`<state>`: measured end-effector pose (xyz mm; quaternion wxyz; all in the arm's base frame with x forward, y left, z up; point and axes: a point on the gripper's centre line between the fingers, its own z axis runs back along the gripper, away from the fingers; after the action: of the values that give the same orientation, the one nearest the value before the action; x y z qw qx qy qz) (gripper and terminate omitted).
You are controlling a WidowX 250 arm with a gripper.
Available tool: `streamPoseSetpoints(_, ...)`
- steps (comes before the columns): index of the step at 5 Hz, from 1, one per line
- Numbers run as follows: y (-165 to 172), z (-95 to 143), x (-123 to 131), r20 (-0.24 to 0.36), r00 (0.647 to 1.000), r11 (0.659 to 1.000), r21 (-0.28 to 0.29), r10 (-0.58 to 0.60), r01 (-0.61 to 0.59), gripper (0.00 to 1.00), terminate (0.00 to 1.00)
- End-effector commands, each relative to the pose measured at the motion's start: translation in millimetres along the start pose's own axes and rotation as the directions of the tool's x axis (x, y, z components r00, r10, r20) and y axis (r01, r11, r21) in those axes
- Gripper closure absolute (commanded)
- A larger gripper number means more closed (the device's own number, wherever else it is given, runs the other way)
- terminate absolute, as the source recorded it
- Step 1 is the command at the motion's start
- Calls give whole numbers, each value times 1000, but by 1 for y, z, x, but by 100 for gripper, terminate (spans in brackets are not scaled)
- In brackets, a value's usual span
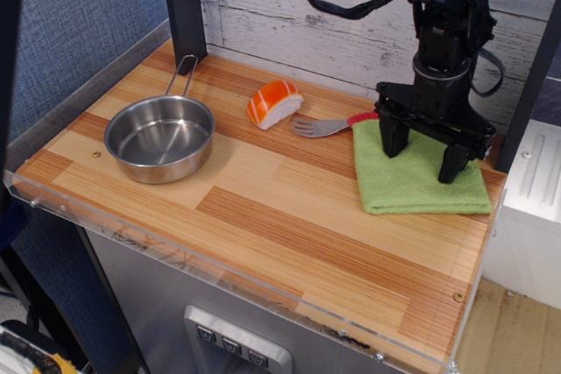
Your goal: Move the green cloth to the top right corner of the table.
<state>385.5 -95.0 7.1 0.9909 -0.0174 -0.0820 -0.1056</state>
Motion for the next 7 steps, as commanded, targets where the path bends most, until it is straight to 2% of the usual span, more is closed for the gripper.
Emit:
streamPoseSetpoints(1, -3, -8, -6, -14, 1000, 1000, -1, 3, -3, 0, 0)
streamPoseSetpoints(3, -4, 26, 0, 52, 999, 1000, -24, 8, -6, 0, 0)
streamPoseSetpoints(5, -5, 63, 10, 115, 993, 1000, -9, -7, 8, 0, 0)
streamPoseSetpoints(6, -7, 79, -1, 132, 991, 1000, -3, -15, 16, 0, 0)
streamPoseSetpoints(7, -6, 104, -9, 184, 983, 1000, 4, 13, -14, 0, 0)
